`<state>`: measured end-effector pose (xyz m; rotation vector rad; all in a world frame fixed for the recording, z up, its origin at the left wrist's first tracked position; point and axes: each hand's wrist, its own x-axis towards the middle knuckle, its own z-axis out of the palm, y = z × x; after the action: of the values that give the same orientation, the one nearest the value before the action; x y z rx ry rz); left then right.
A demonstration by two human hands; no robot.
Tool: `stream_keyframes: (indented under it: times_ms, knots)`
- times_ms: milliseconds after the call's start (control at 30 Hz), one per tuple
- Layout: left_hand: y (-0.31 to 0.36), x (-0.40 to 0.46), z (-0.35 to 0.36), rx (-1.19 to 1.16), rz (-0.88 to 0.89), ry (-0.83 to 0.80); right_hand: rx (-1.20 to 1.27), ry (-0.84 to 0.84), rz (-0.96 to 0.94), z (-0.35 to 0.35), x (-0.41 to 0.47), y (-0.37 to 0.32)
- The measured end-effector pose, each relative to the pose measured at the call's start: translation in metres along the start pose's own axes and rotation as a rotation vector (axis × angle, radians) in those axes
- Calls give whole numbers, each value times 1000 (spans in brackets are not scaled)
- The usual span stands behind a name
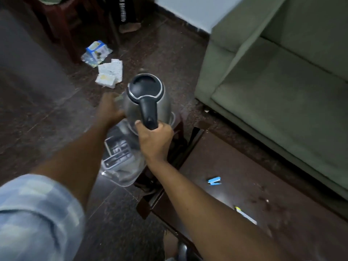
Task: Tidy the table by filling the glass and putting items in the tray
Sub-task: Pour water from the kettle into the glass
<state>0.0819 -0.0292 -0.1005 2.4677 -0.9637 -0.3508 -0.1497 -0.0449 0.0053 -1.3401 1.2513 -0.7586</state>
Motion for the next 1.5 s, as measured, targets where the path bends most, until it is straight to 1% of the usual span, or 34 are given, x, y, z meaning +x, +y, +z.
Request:
stream_keyframes:
  times_ms: [67,133,167,233,300,333,400,500,567,667,833,933,1033,1200,1300,1400,1500]
  knots:
    - [19,-6,-9,-74,-37,74,43,-5,-14,-24,3,-14]
    - [55,-18,-12,-136,-23,117,83,15,-35,-63,6,-30]
    - [65,-22,-16,-106,-32,139,117,16,-59,-78,7,-39]
    - [98,-28,-17,-120,-42,121,152,62,-96,-116,11,-53]
    - [123,-19,-4,-202,-15,112,154,128,-123,-160,18,-61]
    - [134,-13,5,-243,6,86,146,171,-136,-181,21,-63]
    - [178,-22,28,-269,85,54,147,260,-147,-226,26,-59]
    - [279,-85,51,-350,231,47,147,390,-147,-295,31,-42]
    - [330,-123,77,-377,304,-58,160,487,-138,-341,32,-24]
    - [376,-161,123,-421,340,-217,164,605,-115,-401,29,5]
    - [426,-226,194,-375,470,-364,135,754,-55,-478,18,66]
    - [439,-254,239,-303,587,-399,123,812,-42,-504,19,113]
    - [435,-277,282,-295,652,-413,133,846,-33,-515,17,159]
    - [414,-297,333,-268,768,-396,128,817,-62,-516,8,225]
    - [392,-302,353,-280,783,-336,152,799,-86,-513,-3,257]
    - [363,-320,363,-319,743,-298,143,792,-105,-504,-24,284]
    - [336,-346,366,-352,672,-323,149,785,-105,-497,-47,300]
